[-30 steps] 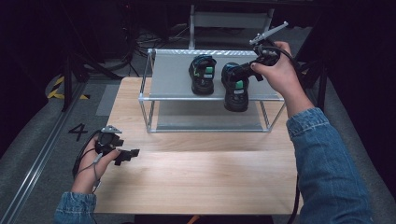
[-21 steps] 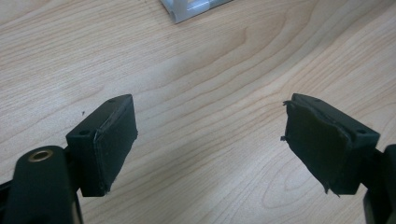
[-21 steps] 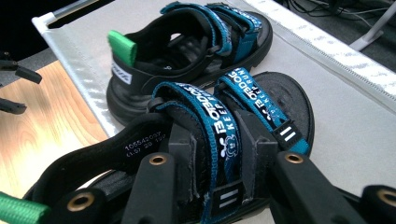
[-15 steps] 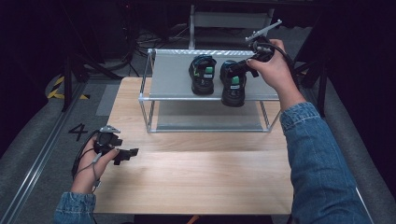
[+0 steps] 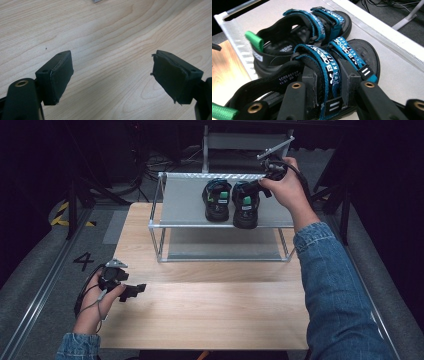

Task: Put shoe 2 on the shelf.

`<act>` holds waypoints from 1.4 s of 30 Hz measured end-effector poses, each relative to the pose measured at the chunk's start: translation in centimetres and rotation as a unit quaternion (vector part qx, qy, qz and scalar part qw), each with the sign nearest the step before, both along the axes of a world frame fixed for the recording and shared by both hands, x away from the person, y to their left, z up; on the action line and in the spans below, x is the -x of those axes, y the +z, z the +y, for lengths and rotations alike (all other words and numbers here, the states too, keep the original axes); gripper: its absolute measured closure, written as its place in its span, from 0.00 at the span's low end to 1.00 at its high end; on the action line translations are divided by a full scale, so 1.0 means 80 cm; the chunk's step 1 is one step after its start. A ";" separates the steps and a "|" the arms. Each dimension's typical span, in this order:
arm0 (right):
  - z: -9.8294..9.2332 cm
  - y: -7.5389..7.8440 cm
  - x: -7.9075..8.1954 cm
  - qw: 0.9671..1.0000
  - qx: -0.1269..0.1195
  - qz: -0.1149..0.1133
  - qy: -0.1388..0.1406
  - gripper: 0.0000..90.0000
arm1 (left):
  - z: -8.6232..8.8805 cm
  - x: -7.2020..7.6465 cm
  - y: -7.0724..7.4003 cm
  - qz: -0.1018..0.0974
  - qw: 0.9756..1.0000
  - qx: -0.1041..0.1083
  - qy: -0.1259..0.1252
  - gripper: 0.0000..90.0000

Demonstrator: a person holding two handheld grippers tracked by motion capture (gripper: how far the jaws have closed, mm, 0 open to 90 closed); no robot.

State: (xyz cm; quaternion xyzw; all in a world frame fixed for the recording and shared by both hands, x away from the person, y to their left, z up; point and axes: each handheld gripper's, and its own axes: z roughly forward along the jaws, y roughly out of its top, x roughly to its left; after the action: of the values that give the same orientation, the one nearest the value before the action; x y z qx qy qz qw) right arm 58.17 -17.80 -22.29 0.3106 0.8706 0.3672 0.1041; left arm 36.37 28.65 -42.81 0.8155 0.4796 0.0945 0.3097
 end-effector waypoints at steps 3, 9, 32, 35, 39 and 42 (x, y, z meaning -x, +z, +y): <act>0.002 0.000 -0.006 1.000 0.000 -0.001 -0.003 0.78 | 0.000 0.005 0.003 -0.006 1.000 0.000 -0.002 0.19; 0.003 -0.004 -0.017 1.000 -0.007 -0.002 -0.010 0.78 | 0.006 0.013 0.004 -0.006 1.000 -0.011 0.005 0.19; 0.001 -0.020 -0.029 0.999 -0.035 -0.007 -0.029 0.61 | 0.004 0.018 0.005 -0.005 1.000 -0.017 -0.003 0.19; -0.005 -0.009 -0.017 0.998 -0.040 -0.029 -0.036 0.57 | -0.002 0.013 0.006 -0.004 1.000 -0.019 -0.012 0.19; -0.022 0.006 0.002 0.997 -0.051 -0.034 -0.043 0.55 | -0.012 0.005 0.006 -0.002 1.000 -0.014 -0.022 0.19; -0.038 0.015 0.019 0.997 -0.050 -0.039 -0.045 0.55 | -0.019 0.000 0.008 -0.004 0.999 -0.013 -0.031 0.19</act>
State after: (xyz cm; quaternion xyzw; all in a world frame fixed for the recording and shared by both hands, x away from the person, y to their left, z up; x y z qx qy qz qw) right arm 56.61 -20.84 -21.10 0.3400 0.8315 0.4169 0.1389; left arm 36.40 27.12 -42.20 0.8337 0.4518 0.0941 0.3034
